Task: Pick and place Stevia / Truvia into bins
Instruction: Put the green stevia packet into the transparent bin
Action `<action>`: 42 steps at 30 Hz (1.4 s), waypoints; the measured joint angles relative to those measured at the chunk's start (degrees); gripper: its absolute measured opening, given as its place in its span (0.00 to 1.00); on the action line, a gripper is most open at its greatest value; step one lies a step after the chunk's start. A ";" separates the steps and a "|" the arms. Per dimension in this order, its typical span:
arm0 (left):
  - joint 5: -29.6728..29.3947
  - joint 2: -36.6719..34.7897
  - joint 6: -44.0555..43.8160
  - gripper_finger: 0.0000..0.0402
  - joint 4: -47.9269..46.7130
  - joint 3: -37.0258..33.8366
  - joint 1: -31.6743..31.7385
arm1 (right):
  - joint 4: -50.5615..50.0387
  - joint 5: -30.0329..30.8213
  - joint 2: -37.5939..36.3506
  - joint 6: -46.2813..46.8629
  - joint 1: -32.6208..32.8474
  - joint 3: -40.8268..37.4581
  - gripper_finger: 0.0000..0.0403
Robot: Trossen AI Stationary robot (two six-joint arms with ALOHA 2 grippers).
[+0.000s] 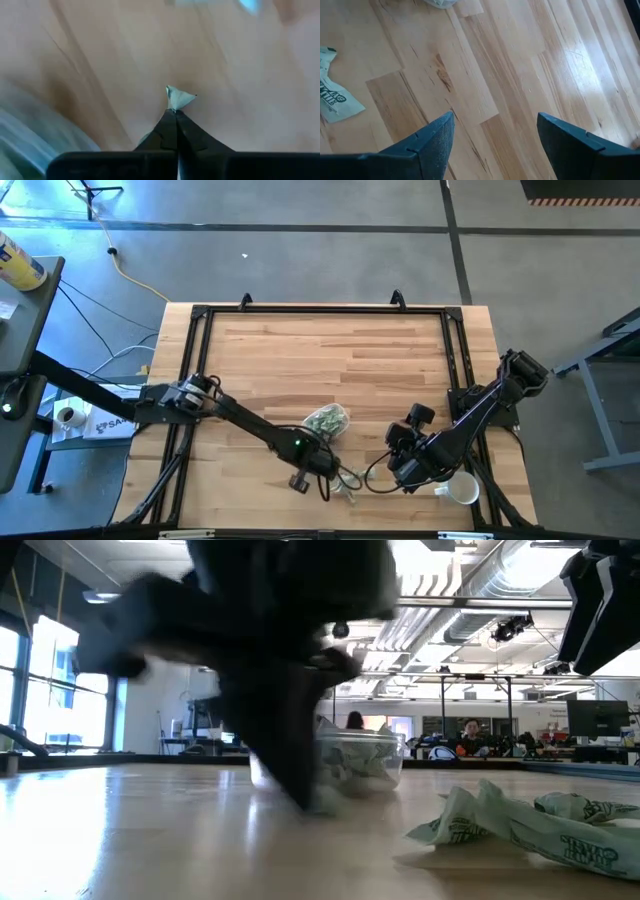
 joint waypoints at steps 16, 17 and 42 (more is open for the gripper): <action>-0.94 -12.44 -17.40 0.12 -3.35 0.41 11.99 | 9.38 -6.33 -0.02 -0.55 -0.66 -7.70 0.68; 0.20 -11.63 -17.32 0.13 -2.56 -0.30 12.81 | 11.10 -7.24 -0.02 -0.60 -0.66 -8.05 0.68; 1.20 -17.53 -28.40 0.74 -5.94 -0.77 11.48 | 43.69 -19.25 2.79 -32.59 -2.27 -8.31 0.68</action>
